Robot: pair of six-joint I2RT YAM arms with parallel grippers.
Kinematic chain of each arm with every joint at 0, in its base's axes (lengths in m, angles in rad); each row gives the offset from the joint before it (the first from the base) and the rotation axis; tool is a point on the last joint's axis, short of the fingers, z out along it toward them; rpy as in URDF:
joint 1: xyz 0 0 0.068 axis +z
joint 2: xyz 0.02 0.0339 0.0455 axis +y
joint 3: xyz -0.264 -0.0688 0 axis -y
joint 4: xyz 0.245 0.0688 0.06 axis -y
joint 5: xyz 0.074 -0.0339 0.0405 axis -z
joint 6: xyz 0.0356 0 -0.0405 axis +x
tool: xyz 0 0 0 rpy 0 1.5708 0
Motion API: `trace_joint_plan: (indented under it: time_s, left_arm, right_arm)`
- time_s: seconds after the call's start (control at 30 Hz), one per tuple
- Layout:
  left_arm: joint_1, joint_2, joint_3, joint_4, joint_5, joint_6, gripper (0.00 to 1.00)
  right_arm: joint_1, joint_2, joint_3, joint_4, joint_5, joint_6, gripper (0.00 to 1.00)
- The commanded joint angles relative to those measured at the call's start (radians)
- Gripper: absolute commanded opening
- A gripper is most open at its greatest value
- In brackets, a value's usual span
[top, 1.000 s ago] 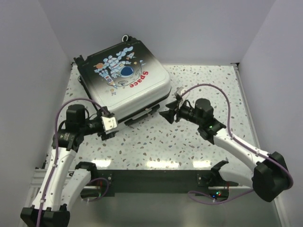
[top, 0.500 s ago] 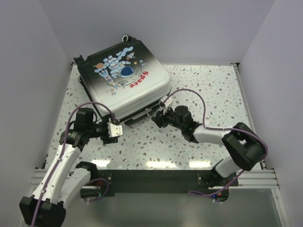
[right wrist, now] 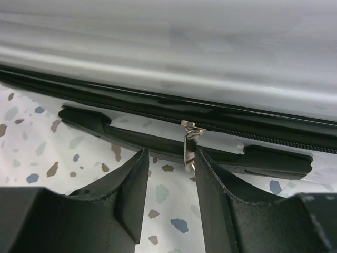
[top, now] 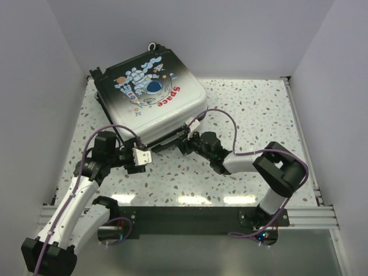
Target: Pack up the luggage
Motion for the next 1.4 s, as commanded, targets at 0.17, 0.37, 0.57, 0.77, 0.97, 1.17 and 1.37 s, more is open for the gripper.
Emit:
trace_joint_plan:
  time_s: [0.17,0.37,0.57,0.77,0.97,1.17,1.37]
  left_arm:
    - [-0.017,-0.012,0.003,0.011,0.006,0.005,0.79]
    - [-0.034,0.006,-0.005,0.011,0.009,0.033,0.79]
    - [-0.096,0.046,-0.019,0.071,0.011,0.048,0.75]
    - [-0.254,0.155,-0.029,0.230,-0.083,-0.050,0.71]
    - [-0.345,0.209,-0.100,0.420,-0.208,-0.087,0.69]
    - [-0.360,0.255,-0.160,0.600,-0.308,-0.088,0.68]
    - [-0.377,0.316,-0.180,0.709,-0.324,-0.090,0.68]
  right_arm:
    - [0.016,0.034,0.059,0.095,0.153,0.019,0.43]
    - [0.018,0.084,0.086,0.119,0.198,0.002,0.33]
    - [0.015,0.067,0.057,0.101,0.212,-0.022,0.18]
    - [0.012,0.063,0.036,0.130,0.195,-0.028,0.00]
    - [-0.011,0.002,0.013,0.144,0.060,-0.039,0.00]
    - [-0.080,-0.040,0.000,0.089,-0.157,0.017,0.00]
    - [-0.160,-0.035,0.009,0.071,-0.307,0.100,0.00]
